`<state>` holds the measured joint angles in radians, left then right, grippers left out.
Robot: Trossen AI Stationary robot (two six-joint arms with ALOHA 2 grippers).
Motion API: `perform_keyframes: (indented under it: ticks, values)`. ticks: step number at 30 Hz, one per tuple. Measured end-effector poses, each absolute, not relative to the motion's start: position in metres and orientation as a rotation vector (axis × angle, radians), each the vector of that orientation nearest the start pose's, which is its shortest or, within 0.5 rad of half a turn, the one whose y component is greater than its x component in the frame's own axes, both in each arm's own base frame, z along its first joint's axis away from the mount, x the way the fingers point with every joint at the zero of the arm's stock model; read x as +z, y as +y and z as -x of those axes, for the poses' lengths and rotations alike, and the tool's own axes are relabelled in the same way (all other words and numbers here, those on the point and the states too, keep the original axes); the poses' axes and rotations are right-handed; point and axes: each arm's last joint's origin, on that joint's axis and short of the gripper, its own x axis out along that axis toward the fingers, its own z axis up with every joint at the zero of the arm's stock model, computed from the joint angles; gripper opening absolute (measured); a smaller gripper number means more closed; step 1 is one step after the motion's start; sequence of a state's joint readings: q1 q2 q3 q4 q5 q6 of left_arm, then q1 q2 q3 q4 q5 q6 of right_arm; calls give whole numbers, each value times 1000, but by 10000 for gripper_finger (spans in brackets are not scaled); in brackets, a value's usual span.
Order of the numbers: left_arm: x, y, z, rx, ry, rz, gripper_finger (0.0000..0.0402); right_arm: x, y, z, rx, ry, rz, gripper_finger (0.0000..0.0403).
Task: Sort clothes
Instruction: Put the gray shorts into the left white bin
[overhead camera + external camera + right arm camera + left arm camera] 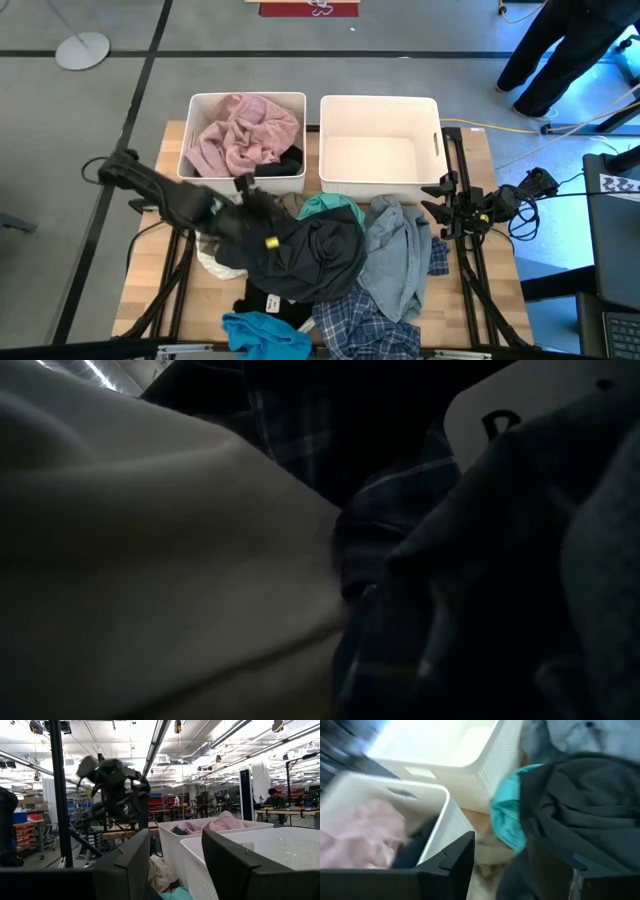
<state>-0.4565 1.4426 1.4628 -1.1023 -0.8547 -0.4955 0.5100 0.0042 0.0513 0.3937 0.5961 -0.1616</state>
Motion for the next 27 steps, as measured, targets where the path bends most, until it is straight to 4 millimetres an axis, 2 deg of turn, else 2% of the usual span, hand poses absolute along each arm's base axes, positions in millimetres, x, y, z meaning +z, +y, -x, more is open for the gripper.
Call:
perform_keyframes:
  ticks: [3, 6, 11, 13, 20, 24, 27]
  values:
    - [338, -111, -269, 563, 744, -285, 170, 216, 25, -78, -115, -371, -75, 182]
    - [327, -116, -286, 512, 758, -253, 176, 216, 25, -78, -115, -375, -77, 182]
    - [329, -118, -306, 281, 742, -116, 209, 217, 25, -78, -123, -385, -83, 182]
    - [333, -118, -311, 241, 707, -90, 224, 217, 24, -78, -129, -384, -79, 182]
    - [351, -113, -315, 232, 661, -105, 260, 217, 24, -78, -134, -378, -74, 182]
    - [361, -122, -309, 205, 655, -106, 274, 216, 25, -78, -134, -374, -72, 182]
    - [358, -131, -299, 193, 719, -117, 278, 215, 25, -78, -132, -366, -75, 182]
